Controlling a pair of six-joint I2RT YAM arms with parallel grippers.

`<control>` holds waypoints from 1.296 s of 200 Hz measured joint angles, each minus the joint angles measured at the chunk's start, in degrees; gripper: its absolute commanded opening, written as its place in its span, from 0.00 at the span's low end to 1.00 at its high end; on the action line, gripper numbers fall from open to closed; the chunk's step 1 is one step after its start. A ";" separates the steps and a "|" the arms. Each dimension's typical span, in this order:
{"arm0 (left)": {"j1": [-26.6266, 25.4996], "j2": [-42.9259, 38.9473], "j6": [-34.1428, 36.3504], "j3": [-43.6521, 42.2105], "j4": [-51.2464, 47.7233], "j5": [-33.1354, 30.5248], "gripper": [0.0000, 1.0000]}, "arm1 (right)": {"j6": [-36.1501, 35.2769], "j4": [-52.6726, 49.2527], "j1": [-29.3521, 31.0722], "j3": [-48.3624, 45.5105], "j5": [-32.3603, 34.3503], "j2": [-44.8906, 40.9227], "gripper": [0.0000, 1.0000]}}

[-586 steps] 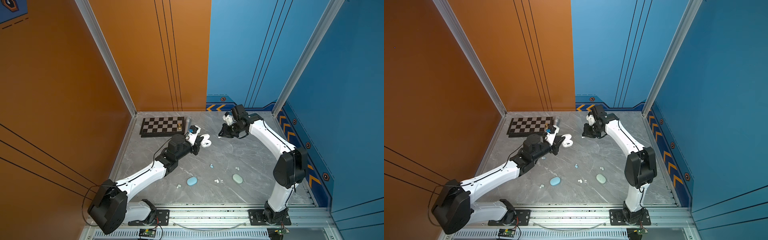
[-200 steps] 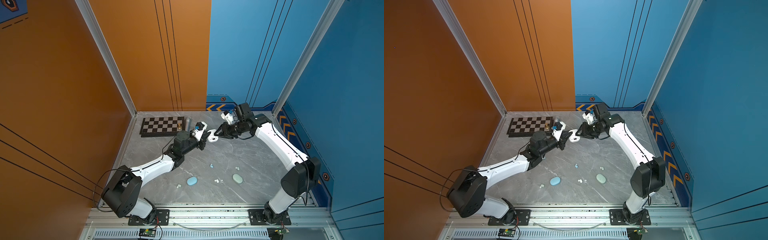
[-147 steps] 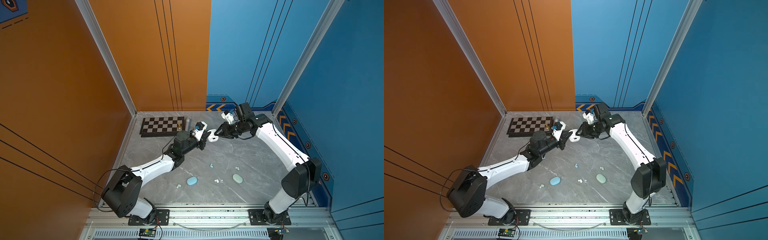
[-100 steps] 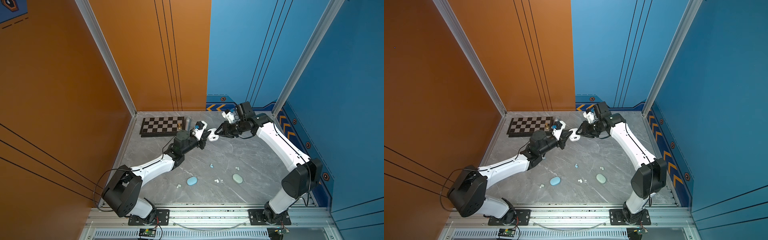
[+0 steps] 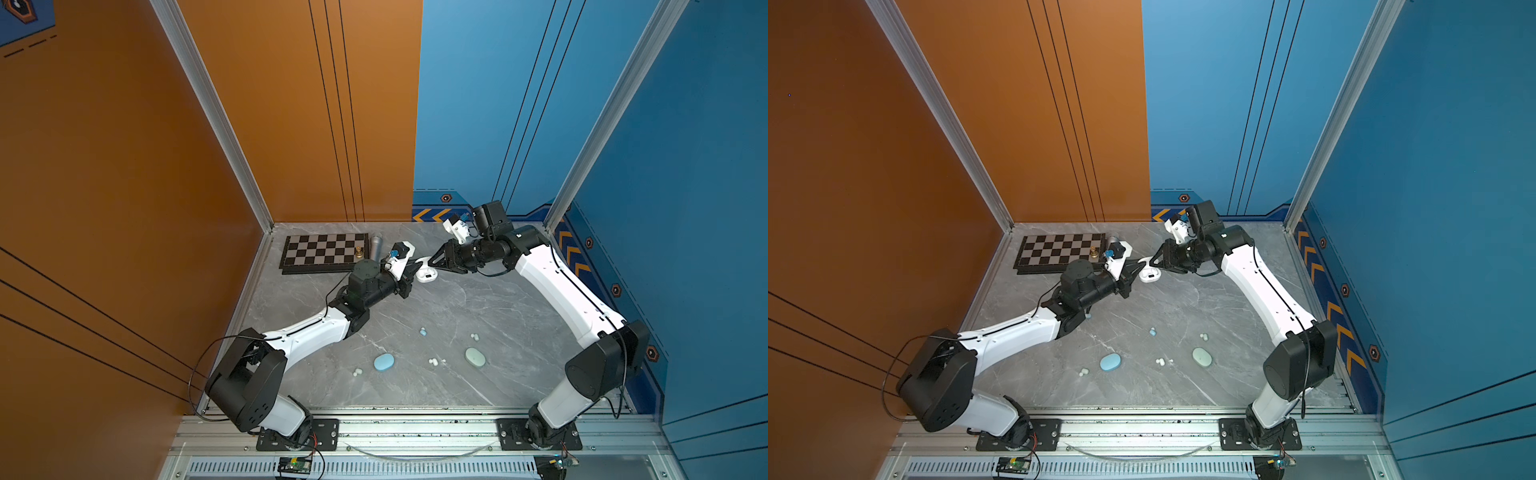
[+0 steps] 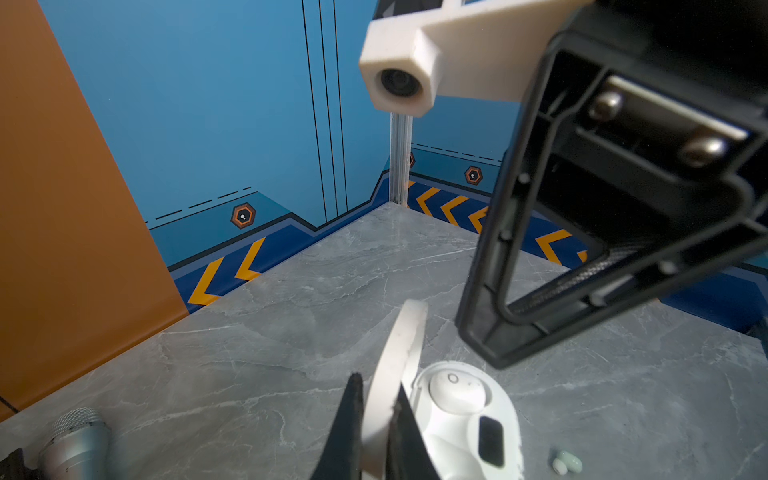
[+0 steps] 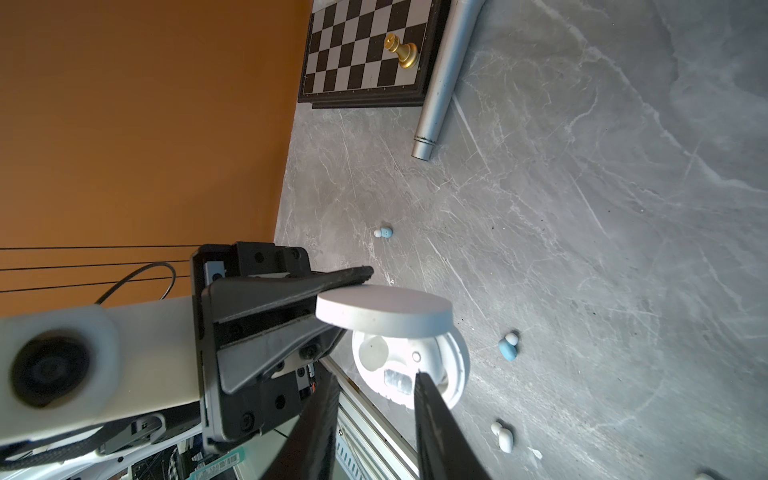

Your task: Insert the wireless bluetooth earbuds into the charging case

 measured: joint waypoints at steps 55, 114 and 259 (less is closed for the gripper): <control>0.92 -0.57 0.55 -0.37 -0.02 -1.27 0.00 | 0.02 0.07 -0.74 -0.94 3.76 -3.13 0.31; 4.68 -12.72 1.49 -9.94 -0.92 -7.56 0.00 | -11.50 0.55 6.84 -21.55 17.92 -17.03 0.34; 5.14 -30.95 2.34 -16.28 -17.20 -12.20 0.00 | -33.62 26.43 28.00 -52.04 31.87 -12.35 0.50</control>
